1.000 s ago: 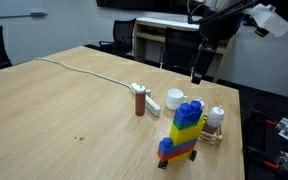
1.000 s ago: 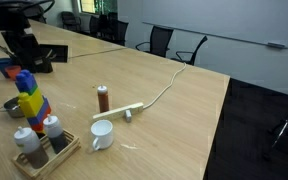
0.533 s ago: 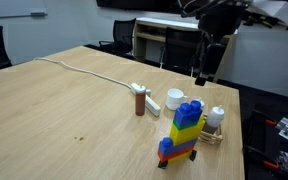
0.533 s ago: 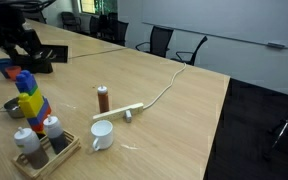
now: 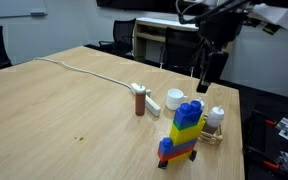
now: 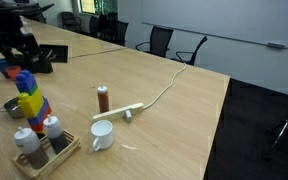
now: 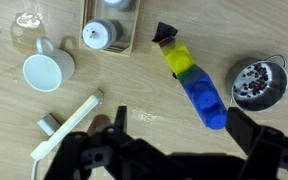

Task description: Separate some of the blocks

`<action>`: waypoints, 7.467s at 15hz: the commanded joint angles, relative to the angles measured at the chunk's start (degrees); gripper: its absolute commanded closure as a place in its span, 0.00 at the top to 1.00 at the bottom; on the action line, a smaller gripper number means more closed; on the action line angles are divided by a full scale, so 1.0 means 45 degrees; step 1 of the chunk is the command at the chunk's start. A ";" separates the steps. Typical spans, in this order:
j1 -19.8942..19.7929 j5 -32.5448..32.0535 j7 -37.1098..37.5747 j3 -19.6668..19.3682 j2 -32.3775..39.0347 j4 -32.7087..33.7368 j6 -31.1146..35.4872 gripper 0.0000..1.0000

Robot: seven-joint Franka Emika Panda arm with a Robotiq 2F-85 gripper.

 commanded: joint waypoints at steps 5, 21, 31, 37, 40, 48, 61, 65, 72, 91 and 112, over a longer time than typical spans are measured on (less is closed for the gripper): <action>0.0477 -0.1174 -0.1192 0.0142 0.1771 0.0880 0.0057 1.00; 0.0572 -0.0067 -0.3944 0.0143 0.2994 0.1080 0.0679 1.00; 0.0599 -0.0797 -0.3727 0.0155 0.3274 0.1037 0.1347 0.71; 0.0621 -0.0744 -0.3754 0.0172 0.3227 0.1002 0.1491 0.43; 0.0660 -0.0727 -0.3776 0.0191 0.3217 0.0989 0.1514 0.43; 0.0793 -0.0815 -0.3799 0.0243 0.3112 0.1006 0.1381 0.52; 0.0805 -0.0826 -0.3699 0.0237 0.2805 0.0997 0.1152 0.11; 0.0808 -0.0849 -0.3719 0.0239 0.2662 0.1008 0.1058 0.11; 0.0813 -0.1079 -0.3499 0.0193 0.2274 0.1083 0.0750 0.11; 0.1416 0.0468 -0.5696 0.1220 0.3226 0.1941 0.1320 0.11; 0.1289 0.0128 -0.5058 0.1021 0.4536 0.1284 0.2371 0.11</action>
